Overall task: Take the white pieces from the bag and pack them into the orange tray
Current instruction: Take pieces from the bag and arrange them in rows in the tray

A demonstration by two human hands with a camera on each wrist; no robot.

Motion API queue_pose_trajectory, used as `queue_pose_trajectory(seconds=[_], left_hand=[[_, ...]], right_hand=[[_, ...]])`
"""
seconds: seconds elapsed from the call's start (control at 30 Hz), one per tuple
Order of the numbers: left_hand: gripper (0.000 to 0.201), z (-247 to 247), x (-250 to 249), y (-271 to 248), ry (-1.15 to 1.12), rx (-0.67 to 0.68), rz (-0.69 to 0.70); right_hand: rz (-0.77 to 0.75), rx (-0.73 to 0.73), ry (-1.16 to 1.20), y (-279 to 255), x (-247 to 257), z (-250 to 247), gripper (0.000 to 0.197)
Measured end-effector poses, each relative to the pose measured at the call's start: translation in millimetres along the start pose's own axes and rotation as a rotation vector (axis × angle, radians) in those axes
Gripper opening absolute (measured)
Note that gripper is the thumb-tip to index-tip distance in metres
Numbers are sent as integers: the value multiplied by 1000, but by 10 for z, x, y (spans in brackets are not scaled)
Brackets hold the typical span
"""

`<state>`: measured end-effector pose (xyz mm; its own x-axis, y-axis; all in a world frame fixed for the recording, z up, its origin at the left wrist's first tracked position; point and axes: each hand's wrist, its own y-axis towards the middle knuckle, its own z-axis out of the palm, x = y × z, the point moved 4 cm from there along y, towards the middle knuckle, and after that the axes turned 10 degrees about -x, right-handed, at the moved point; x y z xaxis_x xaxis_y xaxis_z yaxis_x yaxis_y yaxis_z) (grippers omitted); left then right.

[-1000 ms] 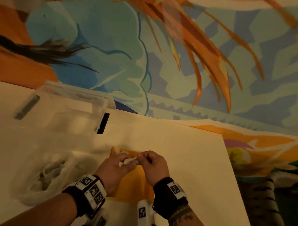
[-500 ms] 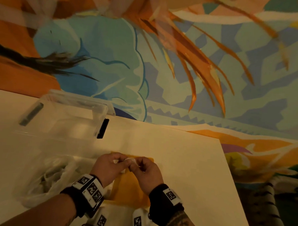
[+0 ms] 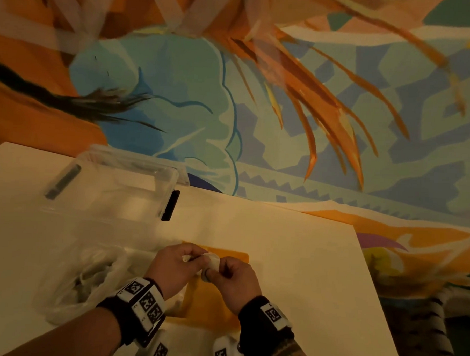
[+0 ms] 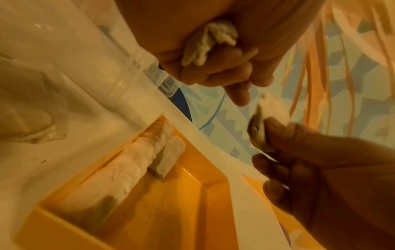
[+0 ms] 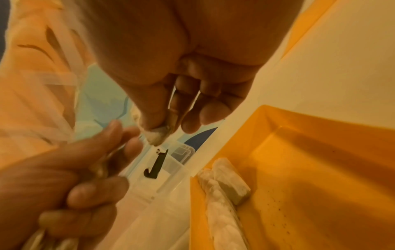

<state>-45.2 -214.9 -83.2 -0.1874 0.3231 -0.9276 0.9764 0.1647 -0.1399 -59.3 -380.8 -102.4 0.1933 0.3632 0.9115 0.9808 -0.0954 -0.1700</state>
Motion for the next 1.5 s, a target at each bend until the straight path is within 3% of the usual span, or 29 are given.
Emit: queue_pose_trajectory(seconds=[0.13, 0.27, 0.47, 0.6, 0.77, 0.9, 1.0, 1.17, 1.27, 1.5], left_hand=[[5, -237, 72, 178, -29, -113, -40], [9, -434, 355, 389, 96, -145, -131], [16, -384, 722, 402, 444, 14, -188], [39, -308, 923, 354, 539, 129, -257], [38, -270, 949, 385, 619, 193, -207], [32, -252, 964, 409, 642, 236, -191], [32, -248, 994, 428, 615, 237, -202], [31, -249, 1051, 445, 600, 244, -222], [33, -249, 1060, 442, 598, 243, -234], [60, -291, 945, 427, 477, 149, -262]], right_hand=[[25, -117, -25, 229, -81, -56, 37], [127, -156, -25, 410, -216, -57, 17], [328, -21, -177, 530, -563, 265, 19], [386, 49, -363, 579, -682, 473, 15], [502, 50, -347, 649, -783, 616, 18], [532, 55, -346, 746, -843, 703, 19], [542, 25, -402, 808, -884, 693, 41], [545, 24, -474, 839, -908, 718, 53], [540, 41, -508, 833, -901, 749, 49], [466, -44, -359, 709, -654, 616, 49]])
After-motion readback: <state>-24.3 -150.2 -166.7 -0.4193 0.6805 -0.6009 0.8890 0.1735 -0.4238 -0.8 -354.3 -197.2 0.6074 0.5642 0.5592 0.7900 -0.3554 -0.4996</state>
